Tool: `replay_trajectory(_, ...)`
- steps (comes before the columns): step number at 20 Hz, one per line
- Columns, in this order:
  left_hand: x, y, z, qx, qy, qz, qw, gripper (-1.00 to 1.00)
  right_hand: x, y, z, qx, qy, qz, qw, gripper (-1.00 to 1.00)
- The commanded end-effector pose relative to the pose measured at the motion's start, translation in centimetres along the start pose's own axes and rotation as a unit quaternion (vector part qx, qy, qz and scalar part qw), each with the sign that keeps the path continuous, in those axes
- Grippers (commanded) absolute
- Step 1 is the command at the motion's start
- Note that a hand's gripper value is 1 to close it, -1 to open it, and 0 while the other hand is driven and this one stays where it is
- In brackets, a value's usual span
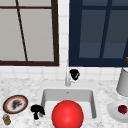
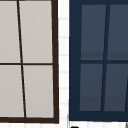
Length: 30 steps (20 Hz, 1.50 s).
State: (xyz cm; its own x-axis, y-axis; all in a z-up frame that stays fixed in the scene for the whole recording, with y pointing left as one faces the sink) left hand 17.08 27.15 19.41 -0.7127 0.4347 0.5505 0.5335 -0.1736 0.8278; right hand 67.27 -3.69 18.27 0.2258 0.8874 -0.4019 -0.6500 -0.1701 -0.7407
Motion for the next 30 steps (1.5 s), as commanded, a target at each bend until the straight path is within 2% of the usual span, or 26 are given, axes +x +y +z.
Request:
replay_trajectory(1, 0.0, 0.0, 0.0, 0.000, 0.000, 0.000, 1.0000, 0.00, 2.6, -1.5, 1.3, 0.021, -0.002, 0.013, 0.9997, 1.00)
replay_trajectory(4, 0.0, 0.0, 0.0, 0.000, 0.000, 0.000, 1.0000, 0.00, 2.8, -1.5, 1.6, 0.016, 0.010, 0.015, 0.9997, 1.00)
replay_trajectory(10, 0.0, 0.0, 0.0, 0.000, 0.000, 0.000, 1.0000, 0.00, 3.1, -1.1, 1.7, 0.008, 0.051, -0.016, 0.9985, 1.00)
replay_trajectory(19, 0.0, 0.0, 0.0, 0.000, 0.000, 0.000, 1.0000, 0.00, 3.1, -1.1, 1.8, 0.006, 0.053, -0.020, 0.9984, 1.00)
replay_trajectory(21, 0.0, 0.0, 0.0, 0.000, 0.000, 0.000, 1.0000, 0.00, 3.0, -0.2, 1.6, -0.015, 0.047, -0.021, 0.9986, 1.00)
replay_trajectory(24, 0.0, 0.0, 0.0, 0.000, 0.000, 0.000, 1.0000, 0.00, 2.9, -0.1, 1.5, -0.024, 0.046, -0.019, 0.9985, 1.00)
replay_trajectory(28, 0.0, 0.0, 0.0, 0.000, 0.000, 0.000, 1.0000, 0.00, 2.9, -0.1, 1.4, -0.024, 0.064, -0.014, 0.9975, 1.00)
replay_trajectory(30, 0.0, 0.0, 0.0, 0.000, 0.000, 0.000, 1.0000, 0.00, 2.8, -0.1, 1.5, -0.024, 0.062, -0.014, 0.9977, 1.00)
